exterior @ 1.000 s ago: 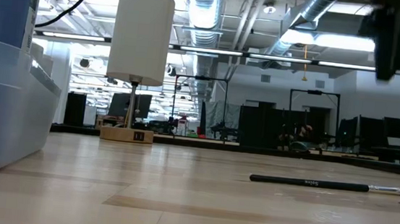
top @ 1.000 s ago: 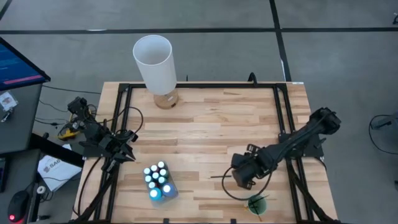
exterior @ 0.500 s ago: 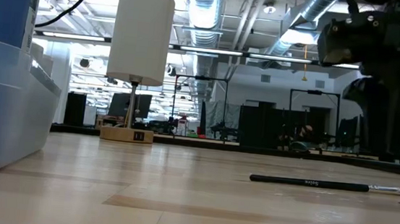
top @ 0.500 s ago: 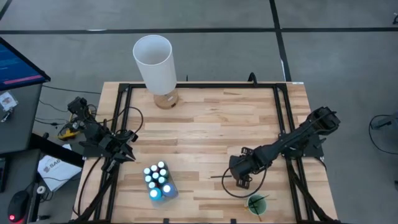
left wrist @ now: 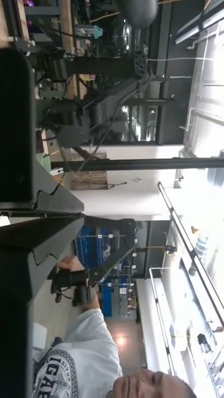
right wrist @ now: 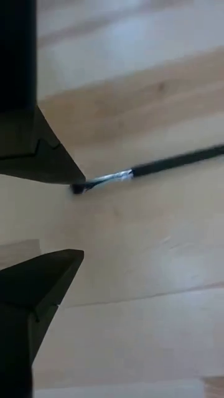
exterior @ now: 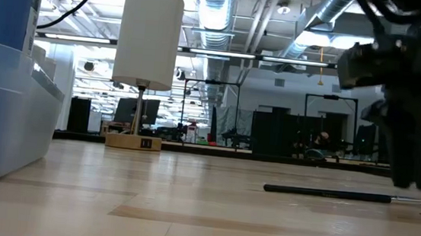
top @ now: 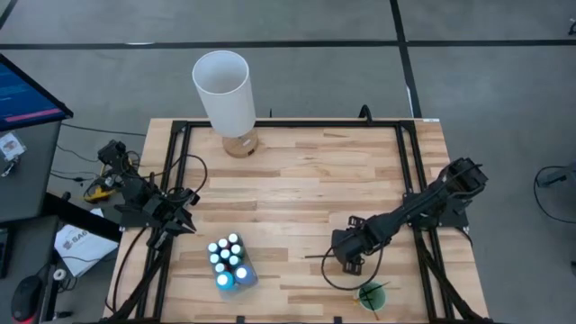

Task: Pick & Place Paint Supplies
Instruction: Put the silver eyeshadow brush into the green cup

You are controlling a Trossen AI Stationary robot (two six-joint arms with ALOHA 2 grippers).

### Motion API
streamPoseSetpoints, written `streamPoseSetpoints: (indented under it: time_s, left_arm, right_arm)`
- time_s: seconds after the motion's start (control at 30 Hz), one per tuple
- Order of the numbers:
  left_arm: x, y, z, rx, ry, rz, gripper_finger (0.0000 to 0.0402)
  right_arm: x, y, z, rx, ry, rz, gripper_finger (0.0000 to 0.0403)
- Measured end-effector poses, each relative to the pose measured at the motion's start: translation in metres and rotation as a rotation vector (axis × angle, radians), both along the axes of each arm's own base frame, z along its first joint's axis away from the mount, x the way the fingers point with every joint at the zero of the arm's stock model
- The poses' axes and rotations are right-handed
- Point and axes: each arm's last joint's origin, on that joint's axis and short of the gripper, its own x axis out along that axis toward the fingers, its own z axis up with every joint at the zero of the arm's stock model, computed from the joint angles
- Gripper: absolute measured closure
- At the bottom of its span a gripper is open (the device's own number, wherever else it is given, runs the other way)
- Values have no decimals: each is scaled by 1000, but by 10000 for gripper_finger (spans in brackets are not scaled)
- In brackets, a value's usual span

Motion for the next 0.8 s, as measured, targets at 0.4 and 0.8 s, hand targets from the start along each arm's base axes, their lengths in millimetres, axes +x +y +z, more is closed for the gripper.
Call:
streamPoseSetpoints:
  time_s: [0.4, 0.8]
  left_arm:
    - [1, -1, -1, 7, 8, 0, 394]
    - [1, -1, -1, 10, 10, 0, 394]
  right_arm:
    - [13, 9, -25, -50, 140, 11, 278]
    - [13, 9, -21, -53, 145, 24, 400]
